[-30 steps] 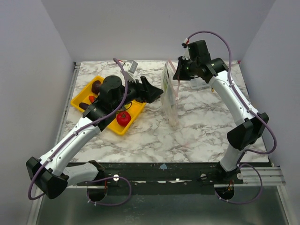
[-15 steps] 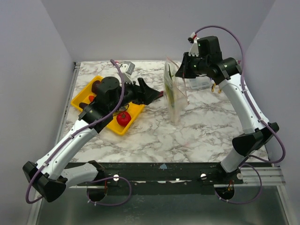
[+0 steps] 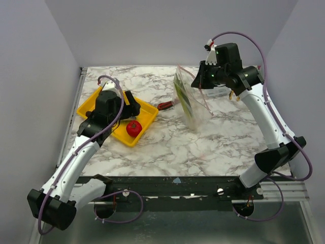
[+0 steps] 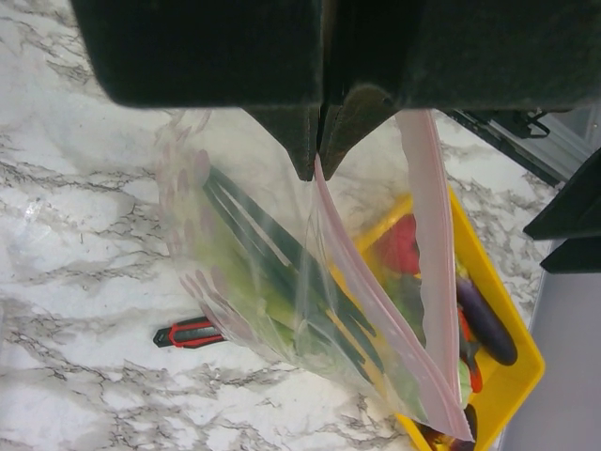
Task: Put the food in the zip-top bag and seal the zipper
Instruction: Pick up the fake fish from the bin.
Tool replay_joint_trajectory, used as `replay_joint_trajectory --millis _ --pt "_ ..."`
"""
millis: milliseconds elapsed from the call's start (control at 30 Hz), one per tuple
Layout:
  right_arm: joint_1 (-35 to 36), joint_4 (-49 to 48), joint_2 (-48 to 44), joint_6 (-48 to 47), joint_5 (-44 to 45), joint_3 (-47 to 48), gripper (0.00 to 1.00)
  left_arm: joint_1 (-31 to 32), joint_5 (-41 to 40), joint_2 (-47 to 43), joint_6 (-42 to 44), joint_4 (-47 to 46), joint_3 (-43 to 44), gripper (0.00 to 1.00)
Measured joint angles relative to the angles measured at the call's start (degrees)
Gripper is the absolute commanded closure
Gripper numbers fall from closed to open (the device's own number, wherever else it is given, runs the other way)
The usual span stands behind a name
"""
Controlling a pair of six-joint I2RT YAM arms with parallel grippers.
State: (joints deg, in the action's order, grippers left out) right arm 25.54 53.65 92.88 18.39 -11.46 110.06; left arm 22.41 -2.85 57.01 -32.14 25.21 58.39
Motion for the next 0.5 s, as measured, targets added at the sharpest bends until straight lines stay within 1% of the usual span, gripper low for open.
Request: replay_joint_trajectory --millis 100,167,267,367,500 --pt "0.0 -0.2 -0.7 -0.2 -0.2 -0.9 1.00 -2.3 -4.5 1.4 0.9 0.2 -3.2 0.16" --pt "0.0 -0.4 -0.9 -0.5 -0.3 -1.0 1.00 -4.7 -7.1 3.8 0.5 0.7 -4.6 0.16" --pt "0.0 -1.0 -1.4 -0.9 -0.5 -2.0 1.00 -8.6 -7.6 7.2 -1.9 0.5 -5.7 0.16" --pt "0.0 -1.4 -2.2 -1.2 -0.6 -3.1 1.00 -13.0 -6.3 7.4 -7.9 -2.1 -9.5 0.16" --pt "0.0 -1.8 -2.8 -1.5 -0.7 -4.0 1.00 -20.7 -4.9 6.2 -15.7 -6.3 -15.3 0.18"
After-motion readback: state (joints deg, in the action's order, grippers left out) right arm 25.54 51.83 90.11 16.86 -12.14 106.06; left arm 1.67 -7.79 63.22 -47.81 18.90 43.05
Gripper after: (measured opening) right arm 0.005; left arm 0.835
